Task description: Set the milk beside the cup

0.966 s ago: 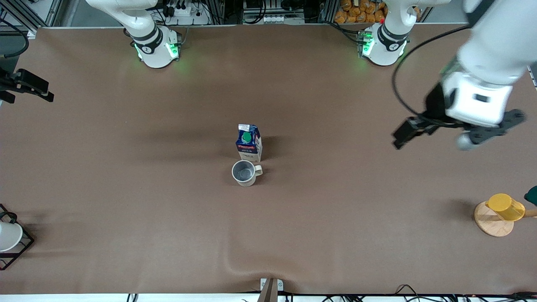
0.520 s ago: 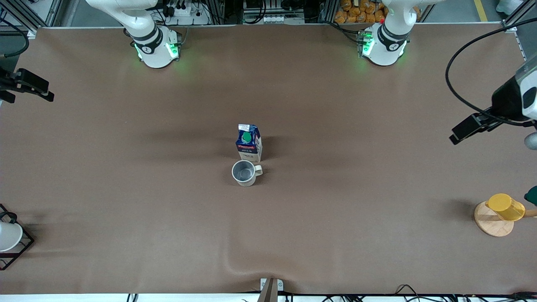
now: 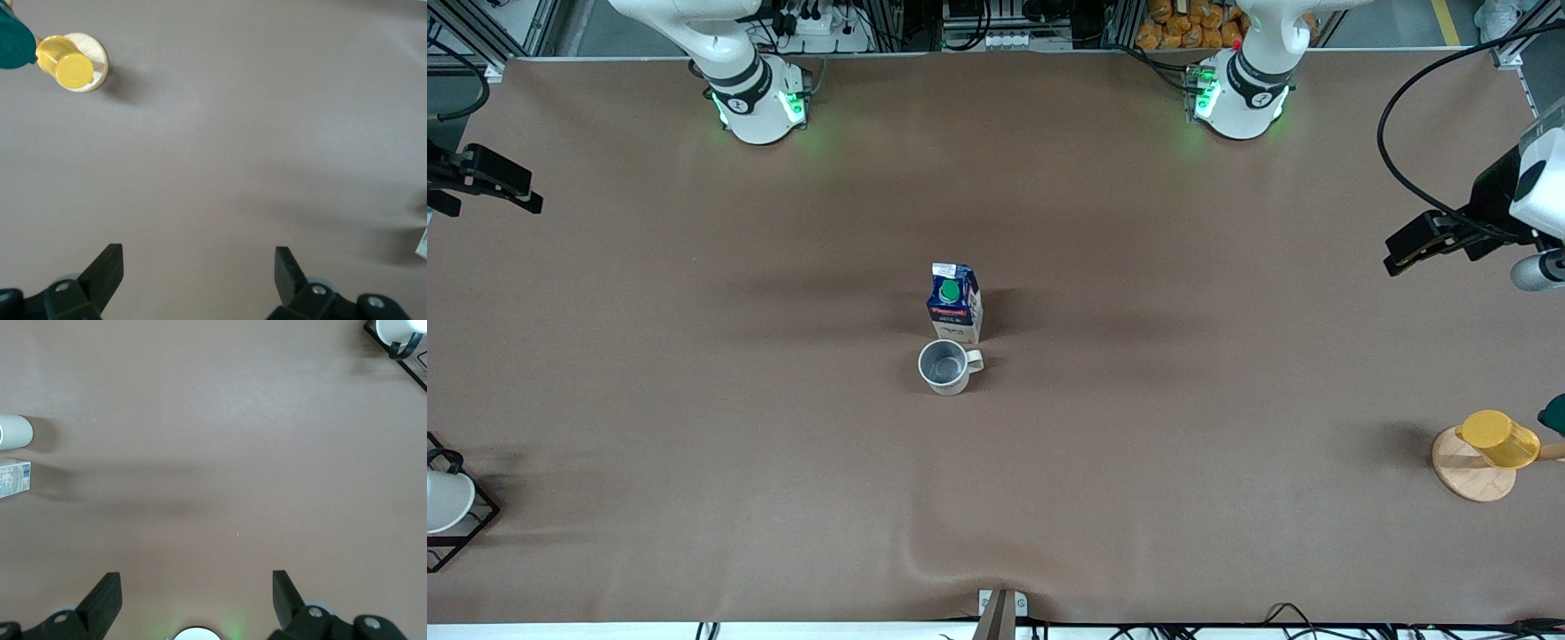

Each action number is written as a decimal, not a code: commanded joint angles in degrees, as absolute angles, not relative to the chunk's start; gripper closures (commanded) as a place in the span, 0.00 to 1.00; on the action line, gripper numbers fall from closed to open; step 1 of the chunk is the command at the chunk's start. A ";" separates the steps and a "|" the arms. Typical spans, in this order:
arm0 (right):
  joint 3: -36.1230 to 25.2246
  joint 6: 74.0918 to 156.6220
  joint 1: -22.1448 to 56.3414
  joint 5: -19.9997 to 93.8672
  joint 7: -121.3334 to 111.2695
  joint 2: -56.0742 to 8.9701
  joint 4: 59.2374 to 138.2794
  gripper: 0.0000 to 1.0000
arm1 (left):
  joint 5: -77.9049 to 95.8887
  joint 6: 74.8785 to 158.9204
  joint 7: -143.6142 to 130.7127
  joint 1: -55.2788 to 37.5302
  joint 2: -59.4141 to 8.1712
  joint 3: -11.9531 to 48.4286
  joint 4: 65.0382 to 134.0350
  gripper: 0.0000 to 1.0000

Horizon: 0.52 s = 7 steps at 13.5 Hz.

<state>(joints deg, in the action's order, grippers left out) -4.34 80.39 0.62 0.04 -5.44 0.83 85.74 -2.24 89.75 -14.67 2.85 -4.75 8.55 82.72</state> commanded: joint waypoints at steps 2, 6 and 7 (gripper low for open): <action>-3.87 79.63 0.26 -0.18 -5.19 1.23 85.34 0.00 | -2.02 88.77 -11.87 -3.42 -2.90 2.55 83.94 0.00; -3.87 79.19 0.35 -0.18 -5.19 1.32 85.34 0.00 | -1.93 88.51 -8.96 -3.86 -2.90 2.37 83.85 0.00; -3.78 79.19 0.35 -0.18 -5.19 1.32 85.34 0.00 | -1.85 87.98 -8.96 -4.13 -2.81 2.37 83.67 0.00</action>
<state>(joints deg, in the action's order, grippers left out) -4.30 80.03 0.62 0.04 -5.44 0.86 85.74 -2.21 89.17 -10.35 -3.13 -4.48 3.28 82.73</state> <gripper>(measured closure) 0.000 0.000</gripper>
